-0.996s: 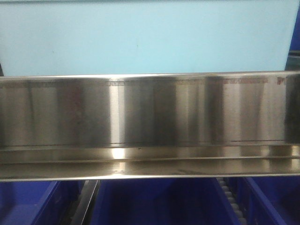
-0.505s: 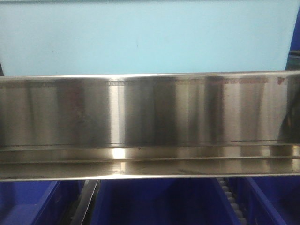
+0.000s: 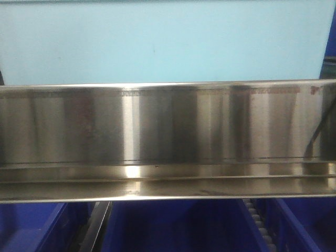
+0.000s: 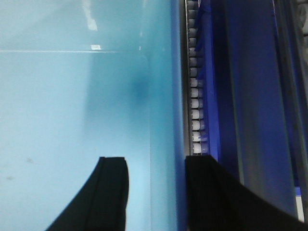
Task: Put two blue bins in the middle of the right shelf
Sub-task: 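Close both grippers on the teal bin's side walls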
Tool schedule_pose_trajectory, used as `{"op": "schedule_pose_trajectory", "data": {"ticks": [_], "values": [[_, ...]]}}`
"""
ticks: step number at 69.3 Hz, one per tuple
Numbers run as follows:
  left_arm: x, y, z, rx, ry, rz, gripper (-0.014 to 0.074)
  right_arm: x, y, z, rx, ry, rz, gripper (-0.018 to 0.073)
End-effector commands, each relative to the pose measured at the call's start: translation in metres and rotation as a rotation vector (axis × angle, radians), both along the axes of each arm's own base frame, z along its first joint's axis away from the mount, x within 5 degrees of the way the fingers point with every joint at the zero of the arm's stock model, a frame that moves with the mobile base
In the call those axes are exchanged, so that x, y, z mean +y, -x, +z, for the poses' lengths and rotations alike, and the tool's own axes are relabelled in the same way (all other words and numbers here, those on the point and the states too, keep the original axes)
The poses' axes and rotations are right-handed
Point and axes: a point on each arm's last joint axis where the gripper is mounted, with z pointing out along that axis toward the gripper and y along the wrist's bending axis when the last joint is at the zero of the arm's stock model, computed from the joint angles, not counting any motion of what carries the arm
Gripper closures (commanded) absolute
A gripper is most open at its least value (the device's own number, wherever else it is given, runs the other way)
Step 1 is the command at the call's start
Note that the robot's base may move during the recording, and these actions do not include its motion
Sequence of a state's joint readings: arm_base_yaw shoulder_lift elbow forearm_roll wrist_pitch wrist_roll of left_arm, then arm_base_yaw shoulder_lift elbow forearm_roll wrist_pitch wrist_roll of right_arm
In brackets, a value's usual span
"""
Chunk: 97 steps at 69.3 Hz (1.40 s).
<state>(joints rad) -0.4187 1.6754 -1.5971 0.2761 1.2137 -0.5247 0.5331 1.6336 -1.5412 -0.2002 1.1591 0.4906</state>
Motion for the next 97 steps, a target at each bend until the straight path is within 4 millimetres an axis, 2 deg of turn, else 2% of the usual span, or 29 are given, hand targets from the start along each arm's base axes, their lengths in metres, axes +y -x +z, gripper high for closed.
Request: {"op": "schedule_pose_trajectory", "data": {"ticks": [1,37,42,60,68,73,77,86,97], "values": [[-0.002,0.001,0.002,-0.006,0.009,-0.004,0.0351,-0.002,-0.001,0.004,-0.015,0.007,0.002,0.0378],[-0.005,0.002,0.002,0.01,0.043,-0.005,0.0354,-0.002,-0.001,0.004,-0.015,0.007,0.002,0.0378],[-0.005,0.002,0.002,0.01,0.043,-0.005,0.0381,-0.002,-0.001,0.004,-0.015,0.007,0.002,0.0378],[-0.007,0.002,0.001,0.015,0.06,-0.005,0.0586,-0.002,-0.001,0.004,-0.015,0.007,0.002,0.0381],[-0.007,0.002,0.001,0.017,0.059,-0.005,0.065,-0.002,-0.001,0.004,-0.015,0.007,0.002,0.0478],[-0.006,0.002,0.001,0.015,0.055,-0.005,0.0706,-0.002,-0.001,0.004,-0.015,0.007,0.002,0.0615],[-0.005,0.002,0.001,0.011,0.046,-0.005,0.0707,-0.002,-0.001,0.004,-0.015,0.007,0.002,0.0719],[-0.005,0.002,0.005,0.004,0.048,-0.001,0.0707,-0.003,0.0,0.007,-0.011,0.009,-0.002,0.0721],[-0.007,0.002,0.019,-0.051,0.042,-0.008,0.0707,-0.002,0.004,0.025,-0.044,0.013,0.0,0.0721]]}}
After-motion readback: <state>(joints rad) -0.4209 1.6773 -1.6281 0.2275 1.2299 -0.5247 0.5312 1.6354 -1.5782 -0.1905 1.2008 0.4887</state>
